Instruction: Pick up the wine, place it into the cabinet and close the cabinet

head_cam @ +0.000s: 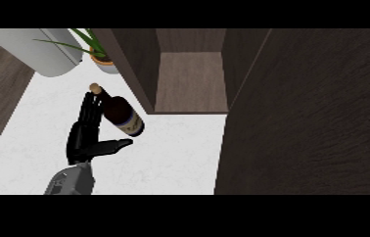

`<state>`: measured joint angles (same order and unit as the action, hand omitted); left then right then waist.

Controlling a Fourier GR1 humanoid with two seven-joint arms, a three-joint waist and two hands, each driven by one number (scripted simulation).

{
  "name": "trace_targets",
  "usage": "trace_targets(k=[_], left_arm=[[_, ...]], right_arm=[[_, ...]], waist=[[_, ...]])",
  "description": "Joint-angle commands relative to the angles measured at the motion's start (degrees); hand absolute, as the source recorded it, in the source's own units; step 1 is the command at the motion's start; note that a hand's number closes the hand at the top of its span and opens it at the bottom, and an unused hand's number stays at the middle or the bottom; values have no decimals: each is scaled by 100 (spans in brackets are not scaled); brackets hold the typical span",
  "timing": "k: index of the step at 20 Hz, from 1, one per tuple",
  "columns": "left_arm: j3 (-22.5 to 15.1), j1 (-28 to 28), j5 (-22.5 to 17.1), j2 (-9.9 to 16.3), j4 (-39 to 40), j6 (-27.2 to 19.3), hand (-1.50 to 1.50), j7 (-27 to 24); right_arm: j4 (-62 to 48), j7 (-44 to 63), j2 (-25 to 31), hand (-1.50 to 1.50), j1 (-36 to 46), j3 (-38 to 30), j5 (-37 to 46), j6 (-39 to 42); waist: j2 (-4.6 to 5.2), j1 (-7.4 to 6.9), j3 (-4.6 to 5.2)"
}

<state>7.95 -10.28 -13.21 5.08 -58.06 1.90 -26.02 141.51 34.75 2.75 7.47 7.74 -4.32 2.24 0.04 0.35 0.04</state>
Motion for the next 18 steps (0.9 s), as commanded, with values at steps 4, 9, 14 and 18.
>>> trace_targets(k=[4,9,14,18], left_arm=[[131,-298,30,-67,1394,423,-150,-930],[444,-882,-171,85,2457,907,-150,-1345],[484,-1050,-239,100,2888,1292,-150,-1580],[586,-1590,-176,-16,3567,1198,-150,-2020]], right_arm=[[399,-28,70,-150,-321,-214,-464,213],[472,213,-126,-150,-173,287,59,14],[575,446,60,-150,-7,-29,-267,87],[463,-264,-101,-150,-635,96,-256,282]], waist=[[0,5,-1],[7,30,5],[4,17,2],[17,68,2]])
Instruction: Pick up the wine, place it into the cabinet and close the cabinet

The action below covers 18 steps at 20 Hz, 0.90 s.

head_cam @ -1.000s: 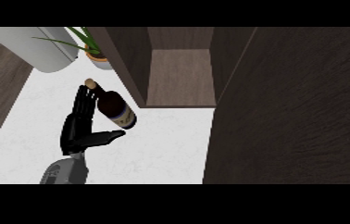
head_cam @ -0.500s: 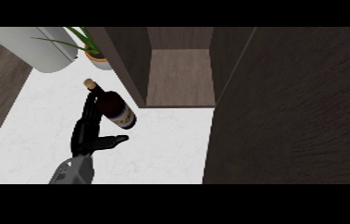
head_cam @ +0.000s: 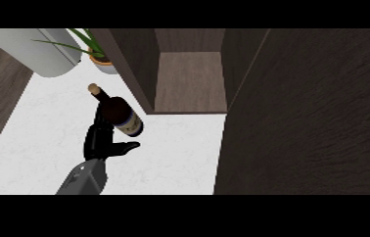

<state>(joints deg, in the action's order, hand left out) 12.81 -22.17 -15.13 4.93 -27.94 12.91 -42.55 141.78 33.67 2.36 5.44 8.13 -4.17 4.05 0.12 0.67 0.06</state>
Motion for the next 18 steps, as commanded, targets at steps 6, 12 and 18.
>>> trace_targets(k=[6,12,18], left_arm=[[94,-354,140,12,1153,357,-150,-990],[208,-963,141,189,1496,274,-150,-978],[395,-1161,-136,7,1339,66,150,-747]], right_arm=[[533,271,171,-150,-109,-340,-621,130],[416,341,12,-150,99,-1,-227,-40],[404,570,-136,-150,149,237,-34,-190]], waist=[[14,31,1],[28,61,5],[10,18,2]])
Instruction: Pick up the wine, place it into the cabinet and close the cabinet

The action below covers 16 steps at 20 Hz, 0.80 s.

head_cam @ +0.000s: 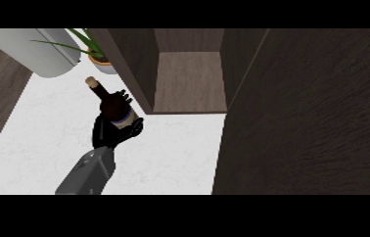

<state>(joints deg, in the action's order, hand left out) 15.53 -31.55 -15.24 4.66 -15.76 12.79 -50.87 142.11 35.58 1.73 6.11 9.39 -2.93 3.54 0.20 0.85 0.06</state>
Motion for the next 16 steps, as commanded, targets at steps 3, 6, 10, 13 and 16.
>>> trace_targets(k=[3,6,10,13,16], left_arm=[[192,-417,-171,-96,317,18,150,62],[156,-352,-144,-1,431,360,150,80],[104,-294,-222,-52,148,473,150,379],[95,548,-257,236,72,953,150,162],[123,912,-435,371,-392,1003,150,421]], right_arm=[[433,155,115,-150,-128,-262,-551,143],[438,-137,-56,-150,-498,92,-149,105],[149,298,100,-150,279,-505,-526,-27],[172,146,-72,-150,-35,6,-148,-25],[36,-336,-45,-150,-333,-153,-204,173]], waist=[[15,45,3],[15,46,3],[-4,-32,-1],[-29,-96,-5],[-42,-128,-12]])
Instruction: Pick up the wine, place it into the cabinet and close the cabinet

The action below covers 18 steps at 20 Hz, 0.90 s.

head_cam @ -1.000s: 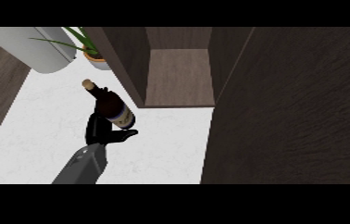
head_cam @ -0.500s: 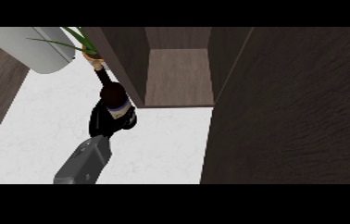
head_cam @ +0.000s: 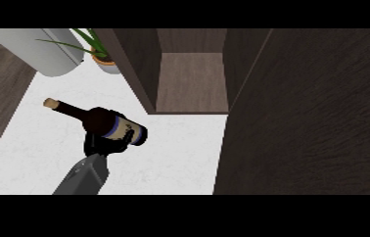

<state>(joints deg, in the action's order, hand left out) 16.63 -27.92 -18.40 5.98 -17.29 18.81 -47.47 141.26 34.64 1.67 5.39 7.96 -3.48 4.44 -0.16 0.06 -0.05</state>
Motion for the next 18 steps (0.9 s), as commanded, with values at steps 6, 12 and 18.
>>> trace_targets(k=[6,12,18], left_arm=[[-83,833,-190,28,-636,494,150,-179],[-452,1352,-396,-127,-2169,452,150,894],[-1287,1565,-329,-584,-3322,-238,150,1225]], right_arm=[[250,198,355,-150,196,-963,-1187,293],[556,-39,93,-150,-620,-222,-397,286],[172,-40,29,-150,-188,-296,-519,238]], waist=[[20,0,4],[-17,-37,-4],[-9,-25,-2]])
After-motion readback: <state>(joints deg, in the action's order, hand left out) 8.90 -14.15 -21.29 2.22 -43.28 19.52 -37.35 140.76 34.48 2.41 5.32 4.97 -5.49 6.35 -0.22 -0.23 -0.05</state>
